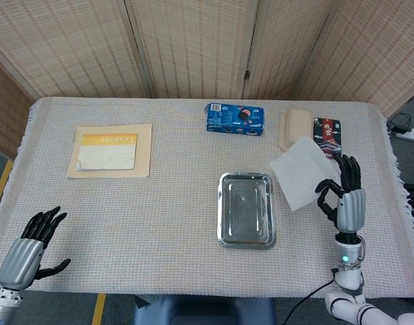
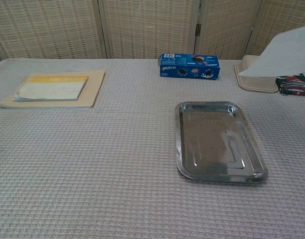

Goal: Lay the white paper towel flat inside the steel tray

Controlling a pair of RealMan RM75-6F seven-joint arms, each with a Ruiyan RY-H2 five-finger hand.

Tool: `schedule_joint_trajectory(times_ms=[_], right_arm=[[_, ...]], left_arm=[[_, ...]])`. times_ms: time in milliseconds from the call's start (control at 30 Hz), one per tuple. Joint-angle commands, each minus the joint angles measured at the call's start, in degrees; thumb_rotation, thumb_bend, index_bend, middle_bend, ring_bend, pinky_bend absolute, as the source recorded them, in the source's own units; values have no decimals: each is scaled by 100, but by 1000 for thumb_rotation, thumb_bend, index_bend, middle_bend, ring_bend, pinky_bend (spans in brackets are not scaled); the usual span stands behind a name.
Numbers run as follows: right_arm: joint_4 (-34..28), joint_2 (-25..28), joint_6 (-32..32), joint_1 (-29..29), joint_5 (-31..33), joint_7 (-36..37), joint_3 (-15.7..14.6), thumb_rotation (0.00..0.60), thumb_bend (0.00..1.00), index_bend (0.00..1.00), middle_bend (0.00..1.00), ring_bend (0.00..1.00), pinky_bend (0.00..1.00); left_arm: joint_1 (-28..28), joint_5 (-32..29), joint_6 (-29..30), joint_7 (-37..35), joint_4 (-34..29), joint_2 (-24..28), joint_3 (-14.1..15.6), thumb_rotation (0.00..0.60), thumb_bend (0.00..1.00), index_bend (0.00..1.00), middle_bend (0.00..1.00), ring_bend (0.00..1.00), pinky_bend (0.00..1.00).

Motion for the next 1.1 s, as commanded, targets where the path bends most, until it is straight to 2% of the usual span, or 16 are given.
schedule_joint_trajectory(times_ms=[33, 300, 500, 833, 900, 1100], right_arm=[[305, -414, 93, 284, -128, -109, 16, 600, 695, 663, 124, 61, 0], [1746, -1523, -541, 469, -131, -97, -455, 600, 694, 663, 118, 59, 0], [2481, -2086, -932, 471, -143, 175, -736, 600, 694, 663, 115, 60, 0], [2857, -2307, -977, 300, -263, 210, -1097, 600, 694, 652, 100, 47, 0], [2869, -2291, -955, 241, -264, 202, -1138, 600, 693, 623, 96, 44, 0], [2768, -2176, -1114, 55, -275, -196, -1301, 600, 694, 416, 8, 1, 0]], left_arm=[[-4, -12, -3, -69, 1, 27, -2, 600, 250, 0, 0, 0, 0], [-12, 8, 0, -262, -15, 96, 15, 600, 251, 0, 0, 0, 0], [-6, 42, 32, -356, -30, 139, 27, 600, 252, 0, 0, 0, 0], [20, 108, 111, -425, -37, 179, 44, 600, 254, 0, 0, 0, 0], [20, 108, 109, -429, -37, 182, 46, 600, 255, 0, 0, 0, 0], [15, 115, 87, -405, -44, 179, 54, 600, 258, 0, 0, 0, 0]])
